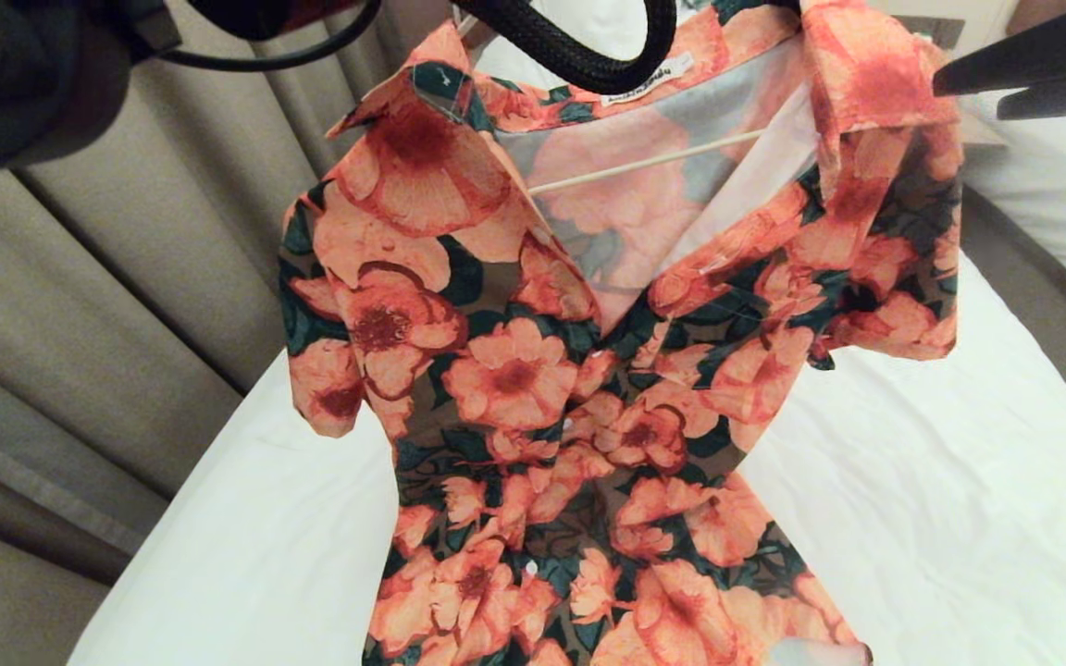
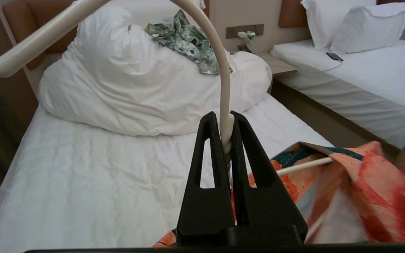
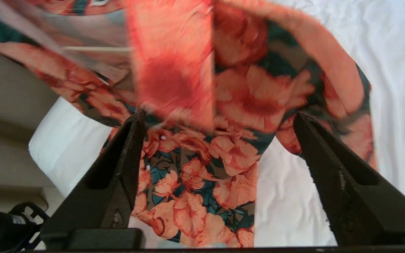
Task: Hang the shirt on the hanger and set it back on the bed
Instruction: Take the clothes hanger out of the clothes
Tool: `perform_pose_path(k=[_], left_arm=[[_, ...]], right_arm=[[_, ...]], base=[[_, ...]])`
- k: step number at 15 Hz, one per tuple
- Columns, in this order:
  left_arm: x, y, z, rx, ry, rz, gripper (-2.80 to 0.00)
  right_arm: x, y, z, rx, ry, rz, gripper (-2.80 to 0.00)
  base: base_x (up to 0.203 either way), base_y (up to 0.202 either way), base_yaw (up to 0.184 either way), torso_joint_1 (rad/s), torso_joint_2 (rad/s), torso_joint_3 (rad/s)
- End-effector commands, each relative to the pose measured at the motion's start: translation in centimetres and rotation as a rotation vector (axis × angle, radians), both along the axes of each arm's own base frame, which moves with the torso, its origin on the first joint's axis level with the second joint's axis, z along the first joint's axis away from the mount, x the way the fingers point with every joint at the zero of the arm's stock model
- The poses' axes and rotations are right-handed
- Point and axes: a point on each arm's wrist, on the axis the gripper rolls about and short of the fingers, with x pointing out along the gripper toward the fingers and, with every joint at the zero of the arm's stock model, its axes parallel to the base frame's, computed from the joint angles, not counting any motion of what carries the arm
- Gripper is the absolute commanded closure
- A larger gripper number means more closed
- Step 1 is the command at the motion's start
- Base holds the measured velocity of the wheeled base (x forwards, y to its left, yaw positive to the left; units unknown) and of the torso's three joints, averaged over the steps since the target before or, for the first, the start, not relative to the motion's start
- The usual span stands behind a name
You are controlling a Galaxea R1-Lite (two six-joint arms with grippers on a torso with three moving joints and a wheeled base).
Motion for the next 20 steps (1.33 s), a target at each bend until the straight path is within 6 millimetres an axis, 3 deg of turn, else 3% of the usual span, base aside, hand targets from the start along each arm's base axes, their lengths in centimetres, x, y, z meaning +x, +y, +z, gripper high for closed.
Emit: perform_pose_path(k=[1,4,9,10,14,20], left_arm=[[0.0,0.0,0.0,-0.005,0.001,0.001,0.00],[0.0,0.0,0.0,-0.006,0.002,-0.001,0.00],[-0.2,0.3,0.3,-0.038,0.012,-0.012,0.00],[-0.3,0.4,0.3,-0.045,0.014,-0.014,0.00],[-0.4,1.0,0.8,-0.058,0.005,-0.018,0.00],[0.0,1.2,0.2,-0.064,0.033,-0.013,0.00]], right_arm=[[-0.1,0.0,0.1,0.005,-0.004,0.009,-2.80],[1.2,1.3,-0.3,0.014,0.008,0.069,-2.80],[5.1,4.7,-1.3,0.024,-0.029,0.093,-2.80],[5.4,5.3,-1.5,0.020,-0.037,0.076,0.00],[5.2,6.3,-1.4,0.022,-0.055,0.079,0.00],[3.1,4.6,0.1,0.082,-0.080,0.014,0.00]], base=[[0.000,0.000,0.000,0.000,0.00,0.000],[0.000,0.000,0.000,0.000,0.00,0.000],[0.000,0.000,0.000,0.000,0.00,0.000],[0.000,0.000,0.000,0.000,0.00,0.000],[0.000,0.000,0.000,0.000,0.00,0.000],[0.000,0.000,0.000,0.000,0.00,0.000]])
